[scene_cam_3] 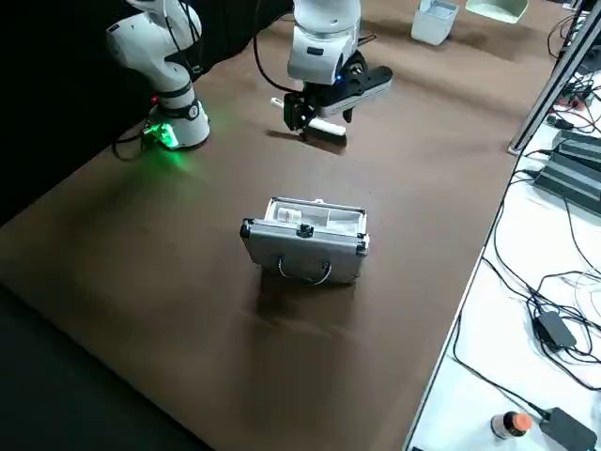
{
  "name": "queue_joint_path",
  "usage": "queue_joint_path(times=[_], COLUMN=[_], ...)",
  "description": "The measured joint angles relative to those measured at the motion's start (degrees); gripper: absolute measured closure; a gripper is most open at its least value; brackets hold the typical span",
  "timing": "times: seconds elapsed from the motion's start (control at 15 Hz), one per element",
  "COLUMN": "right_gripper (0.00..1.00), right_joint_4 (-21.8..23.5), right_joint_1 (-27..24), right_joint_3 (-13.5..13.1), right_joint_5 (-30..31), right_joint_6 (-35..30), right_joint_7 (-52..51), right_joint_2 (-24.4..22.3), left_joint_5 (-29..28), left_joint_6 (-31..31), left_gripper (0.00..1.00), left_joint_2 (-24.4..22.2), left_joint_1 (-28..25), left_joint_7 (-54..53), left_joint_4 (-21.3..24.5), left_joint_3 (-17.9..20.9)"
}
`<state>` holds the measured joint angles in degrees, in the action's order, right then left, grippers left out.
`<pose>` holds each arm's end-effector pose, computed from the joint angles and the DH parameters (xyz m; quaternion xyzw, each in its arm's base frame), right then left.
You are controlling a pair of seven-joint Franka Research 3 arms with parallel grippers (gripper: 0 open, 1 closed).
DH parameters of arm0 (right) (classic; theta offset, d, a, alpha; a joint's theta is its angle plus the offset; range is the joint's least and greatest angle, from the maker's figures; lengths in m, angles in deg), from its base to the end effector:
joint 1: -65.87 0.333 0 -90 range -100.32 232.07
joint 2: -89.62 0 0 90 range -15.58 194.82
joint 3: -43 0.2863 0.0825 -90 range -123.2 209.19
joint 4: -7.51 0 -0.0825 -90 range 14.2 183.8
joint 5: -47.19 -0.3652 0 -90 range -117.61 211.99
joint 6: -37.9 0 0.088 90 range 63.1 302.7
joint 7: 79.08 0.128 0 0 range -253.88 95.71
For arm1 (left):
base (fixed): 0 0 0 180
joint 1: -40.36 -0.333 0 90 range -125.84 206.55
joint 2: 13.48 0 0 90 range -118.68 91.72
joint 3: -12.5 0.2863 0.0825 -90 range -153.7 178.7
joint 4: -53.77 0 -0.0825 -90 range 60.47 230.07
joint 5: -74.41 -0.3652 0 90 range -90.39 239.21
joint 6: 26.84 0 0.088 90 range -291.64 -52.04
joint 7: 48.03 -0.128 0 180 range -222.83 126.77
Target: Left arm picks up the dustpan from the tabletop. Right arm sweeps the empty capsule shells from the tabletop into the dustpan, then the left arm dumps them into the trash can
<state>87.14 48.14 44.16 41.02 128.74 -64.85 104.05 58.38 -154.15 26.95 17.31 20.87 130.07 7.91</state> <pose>0.5806 -0.1599 0.5142 -0.9615 0.2675 0.0269 0.0569 0.6771 0.2528 0.2994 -0.7583 -0.6384 -0.1241 0.0450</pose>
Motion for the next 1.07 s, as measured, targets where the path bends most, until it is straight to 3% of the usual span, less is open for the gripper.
queue_joint_path(times=[0.27, 0.73, 1.07], right_gripper=[0.0, 0.0, 0.0], right_joint_4=[0.01, 0.03, -0.22], right_joint_1=[0.08, 0.69, 2.35], right_joint_3=[0.31, 0.62, 0.92], right_joint_5=[-0.01, -0.06, -0.06], right_joint_6=[0.33, 0.28, 0.17], right_joint_7=[0.0, 0.0, -0.01], right_joint_2=[0.21, 2.11, 2.1], left_joint_5=[-0.03, -1.89, -2.33], left_joint_6=[-1.37, -3.52, -4.37], left_gripper=[0.67, 0.67, 0.66], left_joint_2=[3.45, 7.75, 8.29], left_joint_1=[0.0, 0.66, 0.77], left_joint_7=[0.02, 0.14, 0.15], left_joint_4=[-3.15, -3.38, -3.43], left_joint_3=[1.98, 2.57, 2.66])
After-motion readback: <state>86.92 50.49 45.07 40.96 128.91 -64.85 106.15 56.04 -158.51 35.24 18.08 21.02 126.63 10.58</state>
